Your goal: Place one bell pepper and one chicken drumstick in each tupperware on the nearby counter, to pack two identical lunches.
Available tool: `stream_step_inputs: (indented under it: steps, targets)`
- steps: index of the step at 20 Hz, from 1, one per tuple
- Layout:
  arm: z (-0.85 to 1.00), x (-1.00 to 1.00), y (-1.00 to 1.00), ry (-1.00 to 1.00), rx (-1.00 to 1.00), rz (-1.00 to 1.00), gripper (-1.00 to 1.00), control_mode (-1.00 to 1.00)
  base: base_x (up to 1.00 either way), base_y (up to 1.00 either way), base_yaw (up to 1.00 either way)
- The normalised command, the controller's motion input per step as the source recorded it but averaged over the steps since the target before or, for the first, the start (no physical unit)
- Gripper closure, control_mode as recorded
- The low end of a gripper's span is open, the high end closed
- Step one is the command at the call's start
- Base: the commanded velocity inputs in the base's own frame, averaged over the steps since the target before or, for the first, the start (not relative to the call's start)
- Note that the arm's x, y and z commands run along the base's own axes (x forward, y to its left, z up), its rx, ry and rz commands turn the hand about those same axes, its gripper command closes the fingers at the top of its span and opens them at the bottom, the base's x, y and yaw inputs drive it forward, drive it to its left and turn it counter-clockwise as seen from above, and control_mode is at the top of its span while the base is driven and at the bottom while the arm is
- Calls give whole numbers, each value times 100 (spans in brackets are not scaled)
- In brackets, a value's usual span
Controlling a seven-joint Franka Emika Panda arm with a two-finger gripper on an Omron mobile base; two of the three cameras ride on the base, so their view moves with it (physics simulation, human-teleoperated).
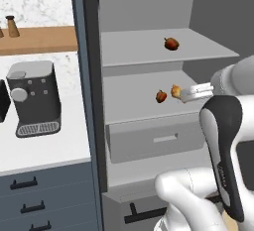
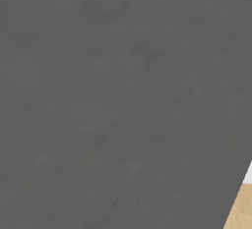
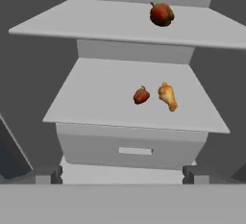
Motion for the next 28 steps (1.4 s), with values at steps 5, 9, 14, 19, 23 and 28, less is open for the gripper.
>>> stream_step_inputs:
  steps: [5,9,14,19,23,28]
  targets:
    - [69,44,-3,-7,-1,-4,-100,-100,0,0,0]
    - [10,67,-18,-4,0,-9,-100,-100,0,0,0]
    - [0,62,-31,-8,3,0,-100,-100,0,0,0]
    - [0,93,-36,-3,0,0,-100,-100,0,0,0]
    - [5,73,-37,1,1,0,-100,-100,0,0,0]
    - [-5,80,-4,9,0,0,-100,-100,0,0,0]
